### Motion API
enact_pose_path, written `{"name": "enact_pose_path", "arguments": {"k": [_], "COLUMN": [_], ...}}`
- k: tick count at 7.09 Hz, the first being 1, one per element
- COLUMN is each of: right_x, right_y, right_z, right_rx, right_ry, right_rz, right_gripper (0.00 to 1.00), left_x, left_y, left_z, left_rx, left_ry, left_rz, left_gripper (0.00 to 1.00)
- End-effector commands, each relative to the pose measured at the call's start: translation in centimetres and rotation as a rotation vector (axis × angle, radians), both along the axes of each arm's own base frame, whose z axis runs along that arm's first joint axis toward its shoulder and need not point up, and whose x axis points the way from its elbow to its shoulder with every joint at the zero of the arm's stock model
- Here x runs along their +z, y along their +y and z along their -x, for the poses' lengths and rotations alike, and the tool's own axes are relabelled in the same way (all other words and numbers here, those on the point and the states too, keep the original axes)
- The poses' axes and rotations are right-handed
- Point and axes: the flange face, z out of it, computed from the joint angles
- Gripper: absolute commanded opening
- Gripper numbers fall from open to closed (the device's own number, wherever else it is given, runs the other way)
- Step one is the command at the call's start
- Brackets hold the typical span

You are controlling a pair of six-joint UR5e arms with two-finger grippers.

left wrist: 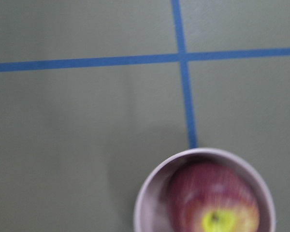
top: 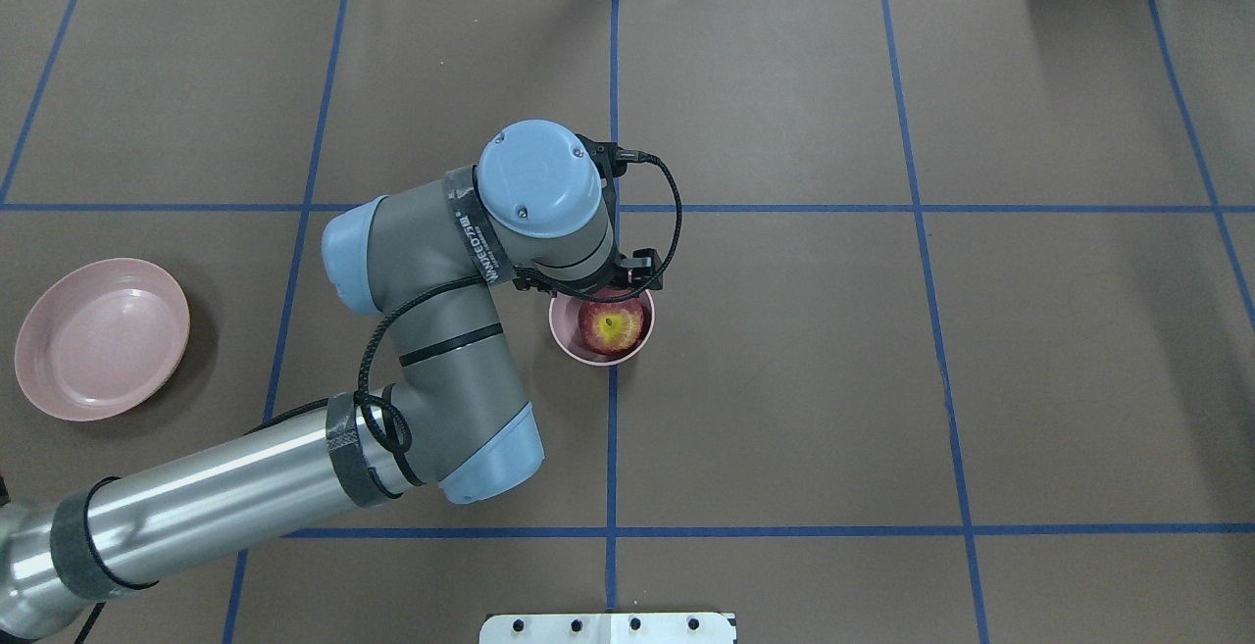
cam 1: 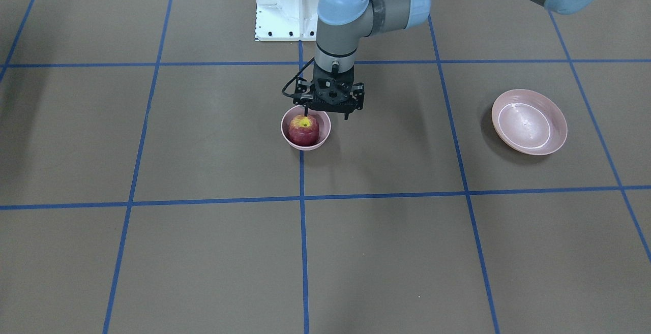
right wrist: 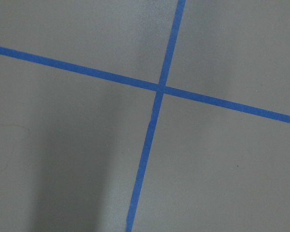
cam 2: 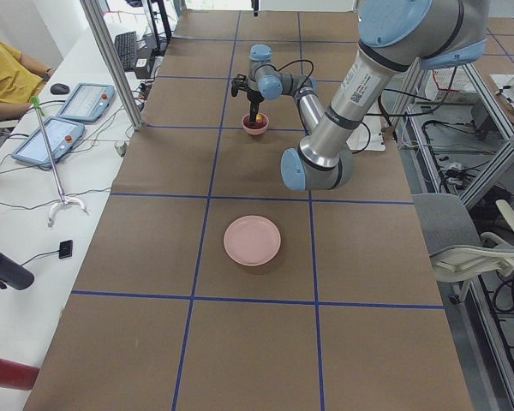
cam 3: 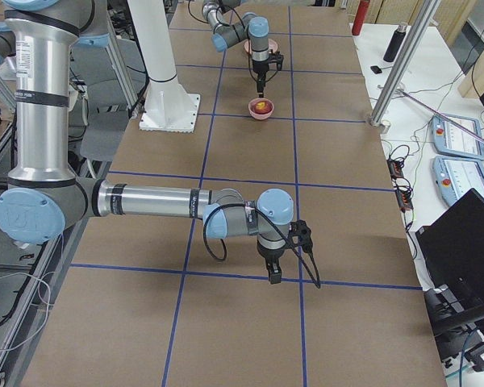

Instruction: Move apple from plate to bowl

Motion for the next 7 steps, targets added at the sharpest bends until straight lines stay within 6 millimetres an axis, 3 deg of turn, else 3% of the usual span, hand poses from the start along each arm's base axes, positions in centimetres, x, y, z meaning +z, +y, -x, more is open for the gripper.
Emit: {"name": "enact_pose_path", "arguments": {"k": [1,4,5,6,7], "right_x": [0.2,0.3,1.1,1.0,1.0], "right_y": [0.1,-0.5,0.3,0.2,0.2], "right_z": [0.0,-0.1,-1.0,-1.5,-2.0], "right_rx": [0.0,0.006,0.053,0.07,0.081], "right_ry": [0.0,0.007,0.01,0.011,0.012], "right_rz": [0.004,0.013,0.054,0.058,0.058], "right_gripper": [1.0,1.0,1.0,1.0,1.0], "left_x": [5.0,15.5,18.6,22.4,26.2], "left_y": [0.0,-5.3,-5.9,-6.5,-6.0], "left_z": [10.4,26.3,30.5,36.2,40.4], "left_rx": [0.1,0.193,0.219,0.153,0.125], "left_ry": [-0.083,-0.084,-0.086,-0.071,-0.09], "left_rz": [-0.111,-0.079,-0.082,0.005,0.043], "left_gripper": [0.98,0.98,0.98,0.98,0.98]}}
